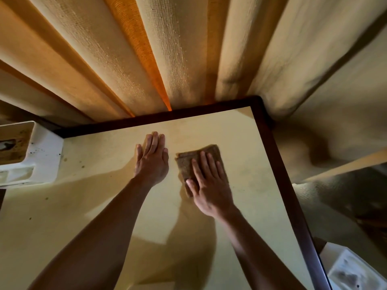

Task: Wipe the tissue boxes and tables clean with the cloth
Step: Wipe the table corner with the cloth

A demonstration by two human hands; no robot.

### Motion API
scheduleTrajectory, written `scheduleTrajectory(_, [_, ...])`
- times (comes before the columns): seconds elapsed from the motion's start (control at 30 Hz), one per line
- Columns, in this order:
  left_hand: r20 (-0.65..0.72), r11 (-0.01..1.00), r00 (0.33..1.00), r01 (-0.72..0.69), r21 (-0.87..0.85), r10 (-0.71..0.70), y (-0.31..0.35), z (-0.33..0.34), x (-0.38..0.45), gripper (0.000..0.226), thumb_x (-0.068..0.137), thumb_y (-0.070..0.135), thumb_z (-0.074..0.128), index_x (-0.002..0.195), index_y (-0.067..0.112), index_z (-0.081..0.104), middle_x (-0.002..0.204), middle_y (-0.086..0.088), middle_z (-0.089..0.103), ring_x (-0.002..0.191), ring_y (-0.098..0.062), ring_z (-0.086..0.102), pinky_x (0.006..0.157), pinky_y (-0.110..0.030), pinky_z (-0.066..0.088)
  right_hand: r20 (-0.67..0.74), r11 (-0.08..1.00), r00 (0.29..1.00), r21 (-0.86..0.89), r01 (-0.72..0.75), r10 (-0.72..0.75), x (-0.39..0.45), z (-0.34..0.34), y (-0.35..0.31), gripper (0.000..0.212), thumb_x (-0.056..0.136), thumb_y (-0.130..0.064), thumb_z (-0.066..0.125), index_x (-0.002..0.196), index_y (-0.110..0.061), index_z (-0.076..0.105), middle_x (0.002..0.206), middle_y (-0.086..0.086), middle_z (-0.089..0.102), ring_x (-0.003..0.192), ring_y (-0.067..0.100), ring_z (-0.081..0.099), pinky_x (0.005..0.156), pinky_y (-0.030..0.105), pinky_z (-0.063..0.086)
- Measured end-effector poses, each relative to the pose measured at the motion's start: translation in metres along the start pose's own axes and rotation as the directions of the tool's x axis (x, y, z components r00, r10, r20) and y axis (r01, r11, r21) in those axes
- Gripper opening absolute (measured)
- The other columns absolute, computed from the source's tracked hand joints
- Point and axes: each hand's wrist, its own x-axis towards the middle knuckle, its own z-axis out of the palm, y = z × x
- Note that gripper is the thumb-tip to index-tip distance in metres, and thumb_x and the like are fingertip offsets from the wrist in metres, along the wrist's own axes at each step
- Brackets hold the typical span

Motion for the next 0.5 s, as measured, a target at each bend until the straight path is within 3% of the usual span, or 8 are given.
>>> scheduleTrajectory(0.1, [-0.010,0.999,1.000,0.008,0.037,-0.008,0.003,0.000,0.000,0.056,0.107,0.036,0.013,0.160,0.020,0.003,0.168,0.000,-0.008,0.153,-0.016,-0.012,0.124,-0.046,-0.004,-0.003,0.995,0.996,-0.031,-0.090,0.090,-0.009,-0.006,0.041,0.069,0.100,-0.058,0.015,0.155,-0.017,0.015,0.162,0.013,0.003,0.150,0.030,0.000,0.122,0.046,0.003])
scheduleTrajectory(0.23, [-0.003,0.999,1.000,0.016,0.039,-0.015,0.007,-0.003,0.000,0.056,0.108,0.036,0.015,0.160,0.019,0.004,0.168,-0.001,-0.008,0.153,-0.018,-0.011,0.124,-0.047,-0.003,-0.031,0.986,0.986,-0.034,-0.163,0.162,-0.022,-0.013,0.071,0.070,0.099,-0.059,0.016,0.155,-0.017,0.016,0.162,0.014,0.008,0.150,0.030,0.003,0.122,0.047,0.007])
scheduleTrajectory(0.37, [-0.024,1.000,1.000,-0.006,0.021,0.007,0.012,-0.011,0.001,0.054,0.107,0.032,0.025,0.157,0.015,0.016,0.167,-0.006,0.005,0.154,-0.024,0.000,0.123,-0.055,0.007,-0.035,0.981,0.981,-0.025,-0.193,0.192,-0.029,-0.012,0.055,0.070,0.099,-0.056,0.018,0.153,-0.013,0.025,0.160,0.018,0.015,0.149,0.034,0.011,0.120,0.050,0.014])
scheduleTrajectory(0.5, [-0.094,0.998,0.994,-0.061,0.036,0.064,0.024,-0.016,-0.003,0.059,0.103,0.028,0.041,0.156,0.011,0.021,0.165,-0.012,0.014,0.153,-0.028,0.008,0.121,-0.053,0.014,0.025,0.994,0.994,0.014,-0.111,0.110,-0.032,-0.007,0.019,0.071,0.099,-0.056,0.016,0.153,-0.011,0.024,0.160,0.018,0.012,0.149,0.034,0.008,0.121,0.050,0.010])
